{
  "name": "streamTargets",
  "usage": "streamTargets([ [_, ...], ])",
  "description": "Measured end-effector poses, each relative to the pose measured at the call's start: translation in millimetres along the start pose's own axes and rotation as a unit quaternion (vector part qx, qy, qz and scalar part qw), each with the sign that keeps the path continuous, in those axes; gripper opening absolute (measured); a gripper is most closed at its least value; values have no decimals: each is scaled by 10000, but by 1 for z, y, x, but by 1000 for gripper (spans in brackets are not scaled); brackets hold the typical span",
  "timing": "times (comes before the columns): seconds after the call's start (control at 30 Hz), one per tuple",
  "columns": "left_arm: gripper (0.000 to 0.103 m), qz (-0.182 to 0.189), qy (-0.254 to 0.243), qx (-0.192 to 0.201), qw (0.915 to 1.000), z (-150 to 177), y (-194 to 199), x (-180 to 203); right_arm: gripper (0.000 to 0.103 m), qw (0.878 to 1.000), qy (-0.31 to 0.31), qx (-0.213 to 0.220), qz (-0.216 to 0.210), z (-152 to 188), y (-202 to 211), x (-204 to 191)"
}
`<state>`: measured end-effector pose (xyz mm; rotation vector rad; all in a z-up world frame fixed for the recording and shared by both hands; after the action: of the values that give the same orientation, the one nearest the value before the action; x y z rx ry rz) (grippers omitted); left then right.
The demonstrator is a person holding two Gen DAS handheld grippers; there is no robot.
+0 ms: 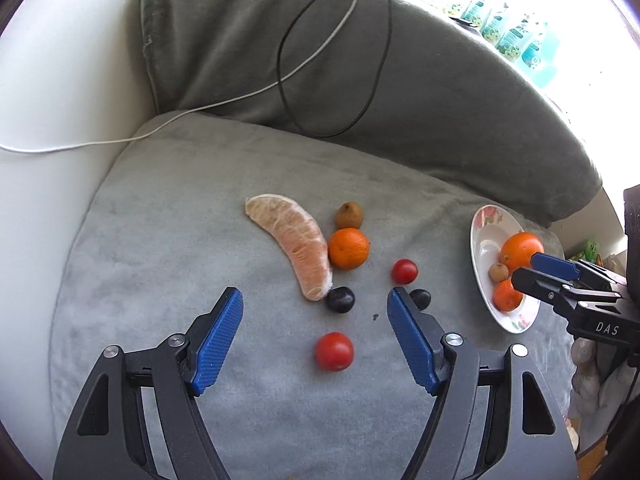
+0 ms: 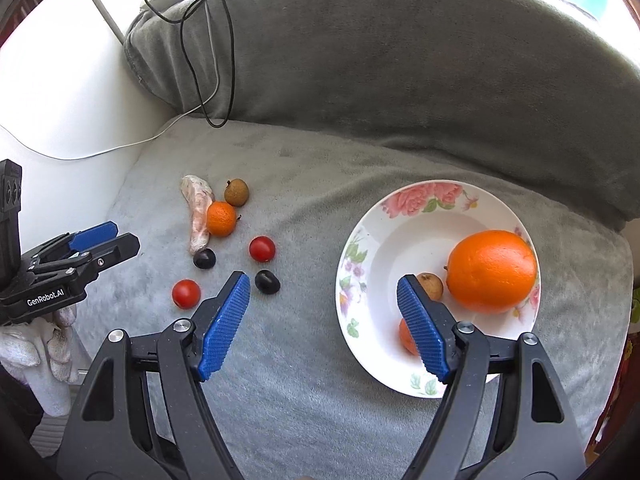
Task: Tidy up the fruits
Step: 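Move the left gripper toward a red cherry tomato while the right gripper approaches a dark plum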
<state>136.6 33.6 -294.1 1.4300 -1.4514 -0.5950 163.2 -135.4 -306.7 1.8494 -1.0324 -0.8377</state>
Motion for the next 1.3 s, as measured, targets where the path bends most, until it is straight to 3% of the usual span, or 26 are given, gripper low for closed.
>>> streamTargets([
  [0.2, 72, -85, 183, -63, 9998, 17, -3, -25, 79, 9992, 363, -152, -75, -11, -19, -18],
  [0.5, 57, -11, 324, -200, 9993, 31, -14, -33, 72, 9957, 817, -429, -112, -17, -48, -40],
  [0.63, 55, 128, 324, -245, 9991, 34, -16, -27, 71, 9944, 902, -538, -92, -18, -60, -41],
  [0.77, 51, 273, 248, -342, 9987, 41, -20, -16, 57, 9930, 953, -683, -117, -19, -72, -42],
  [1.13, 45, 421, 50, -658, 9969, 57, -42, 7, 54, 9893, 1169, -863, -165, -20, -93, -51],
  [1.3, 42, 407, 31, -739, 9964, 60, -51, 11, 48, 9881, 1215, -928, -174, -19, -97, -54],
])
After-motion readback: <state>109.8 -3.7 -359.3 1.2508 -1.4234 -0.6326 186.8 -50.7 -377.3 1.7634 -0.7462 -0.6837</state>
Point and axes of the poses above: each gripper's, at about its wrist camera, not at the fingertips, and y roughly against the way its jaws point, x to its right, z to its underside, the point moved 9 cm from there along -y, roughly the way its jaws point, and after that the axes turned 7 degrees about y, right-handed, at the moved point
